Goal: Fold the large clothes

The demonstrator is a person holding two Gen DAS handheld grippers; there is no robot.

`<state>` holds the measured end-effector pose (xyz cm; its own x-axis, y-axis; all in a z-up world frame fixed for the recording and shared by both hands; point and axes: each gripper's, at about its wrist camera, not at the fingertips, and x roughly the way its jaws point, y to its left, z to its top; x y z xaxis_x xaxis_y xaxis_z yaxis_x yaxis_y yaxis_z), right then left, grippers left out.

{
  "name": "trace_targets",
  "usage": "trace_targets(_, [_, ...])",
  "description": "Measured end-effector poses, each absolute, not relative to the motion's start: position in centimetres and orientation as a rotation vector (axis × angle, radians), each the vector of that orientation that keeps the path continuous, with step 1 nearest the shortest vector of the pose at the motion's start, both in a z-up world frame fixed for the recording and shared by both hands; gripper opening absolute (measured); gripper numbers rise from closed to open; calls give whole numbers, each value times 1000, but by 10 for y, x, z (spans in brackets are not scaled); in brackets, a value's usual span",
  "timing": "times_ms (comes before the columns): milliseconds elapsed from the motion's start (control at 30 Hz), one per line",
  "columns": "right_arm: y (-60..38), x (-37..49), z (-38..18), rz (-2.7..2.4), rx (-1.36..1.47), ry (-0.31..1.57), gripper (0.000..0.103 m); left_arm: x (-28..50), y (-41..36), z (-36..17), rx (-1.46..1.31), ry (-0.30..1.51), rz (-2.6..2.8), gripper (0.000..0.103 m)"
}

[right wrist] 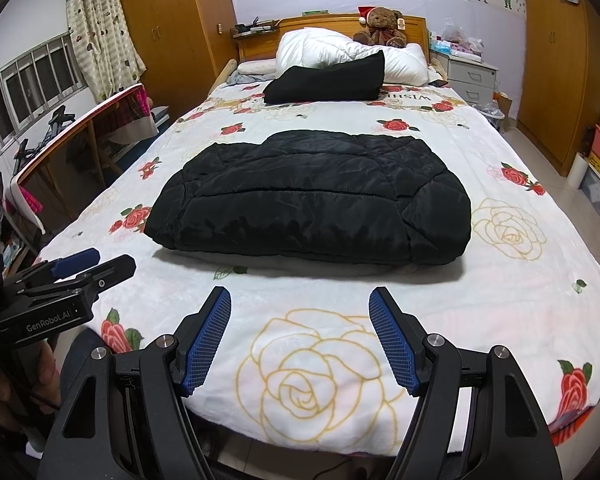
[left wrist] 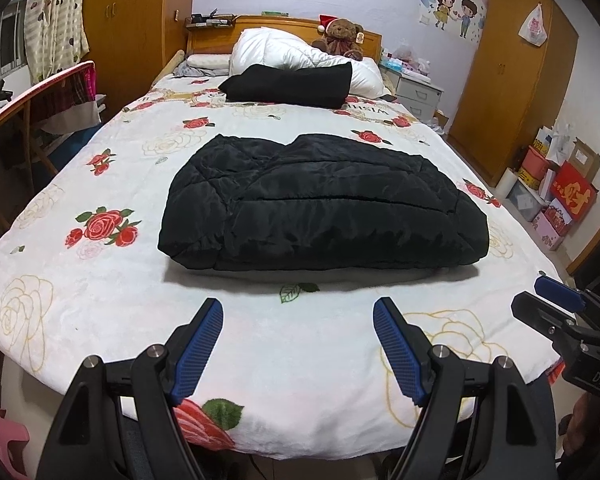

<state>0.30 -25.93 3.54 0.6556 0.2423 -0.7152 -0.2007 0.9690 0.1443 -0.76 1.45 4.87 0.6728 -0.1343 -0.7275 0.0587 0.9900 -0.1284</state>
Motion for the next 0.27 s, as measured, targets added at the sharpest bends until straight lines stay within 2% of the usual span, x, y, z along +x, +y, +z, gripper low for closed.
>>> trace_targets(267, [-261, 2, 33, 254, 52, 819, 72, -6, 17, 45, -98, 820, -82, 79])
